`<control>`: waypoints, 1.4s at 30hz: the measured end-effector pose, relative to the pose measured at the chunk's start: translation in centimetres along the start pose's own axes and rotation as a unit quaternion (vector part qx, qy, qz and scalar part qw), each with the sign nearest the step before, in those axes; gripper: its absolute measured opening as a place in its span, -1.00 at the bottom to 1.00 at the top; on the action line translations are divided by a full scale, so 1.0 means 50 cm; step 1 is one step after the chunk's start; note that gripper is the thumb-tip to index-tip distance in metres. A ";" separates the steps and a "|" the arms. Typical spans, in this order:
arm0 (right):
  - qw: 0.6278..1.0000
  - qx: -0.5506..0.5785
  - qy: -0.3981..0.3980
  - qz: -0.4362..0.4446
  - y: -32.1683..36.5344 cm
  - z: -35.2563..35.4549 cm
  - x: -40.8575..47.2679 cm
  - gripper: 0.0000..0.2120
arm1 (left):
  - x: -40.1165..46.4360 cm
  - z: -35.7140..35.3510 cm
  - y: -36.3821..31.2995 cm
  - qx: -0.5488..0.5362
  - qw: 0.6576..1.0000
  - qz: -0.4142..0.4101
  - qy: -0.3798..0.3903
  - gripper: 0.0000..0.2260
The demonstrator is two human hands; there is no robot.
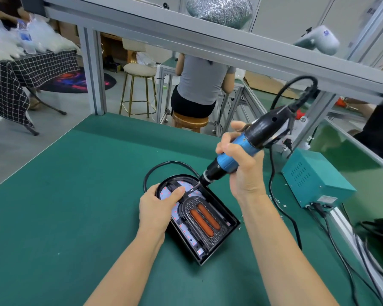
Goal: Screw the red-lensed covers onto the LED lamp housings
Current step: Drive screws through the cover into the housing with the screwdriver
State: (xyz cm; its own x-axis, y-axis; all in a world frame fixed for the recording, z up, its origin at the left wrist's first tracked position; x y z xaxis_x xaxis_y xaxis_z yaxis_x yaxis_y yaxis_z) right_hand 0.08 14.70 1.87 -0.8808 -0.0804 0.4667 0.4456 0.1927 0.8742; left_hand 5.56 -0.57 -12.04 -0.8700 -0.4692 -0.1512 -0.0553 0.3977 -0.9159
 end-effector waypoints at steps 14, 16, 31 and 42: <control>0.997 0.030 -0.070 0.003 -0.005 -0.020 -0.002 -0.70 | -0.006 0.004 -0.002 0.016 1.000 -0.001 0.016 -0.78; 0.997 0.027 -0.068 0.004 -0.007 -0.019 -0.002 -0.67 | -0.004 0.004 -0.001 0.017 1.000 0.000 0.014 -0.78; 0.999 0.024 -0.048 0.003 -0.010 -0.013 0.006 -0.70 | -0.006 0.004 0.001 0.001 1.000 0.002 0.013 -0.77; 0.999 0.028 -0.043 0.010 -0.012 -0.009 0.001 -0.69 | -0.006 0.003 0.001 0.009 1.000 0.001 0.015 -0.77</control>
State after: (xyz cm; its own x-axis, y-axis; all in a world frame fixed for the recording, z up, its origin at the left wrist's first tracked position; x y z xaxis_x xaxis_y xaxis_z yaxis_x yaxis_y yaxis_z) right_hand -0.17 14.14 1.45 -0.8835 0.0076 0.4684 0.4555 0.2473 0.8552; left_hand 5.91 -0.52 -12.10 -0.8840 -0.4450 -0.1430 -0.0444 0.3845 -0.9220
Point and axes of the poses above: each hand's wrist, its own x-axis towards the middle knuckle, its own z-axis out of the back of the hand, y = z × x, the point moved 5 cm from there along x, towards the middle knuckle, and after that the axes turned 9 degrees about -x, right-handed, at the moved point
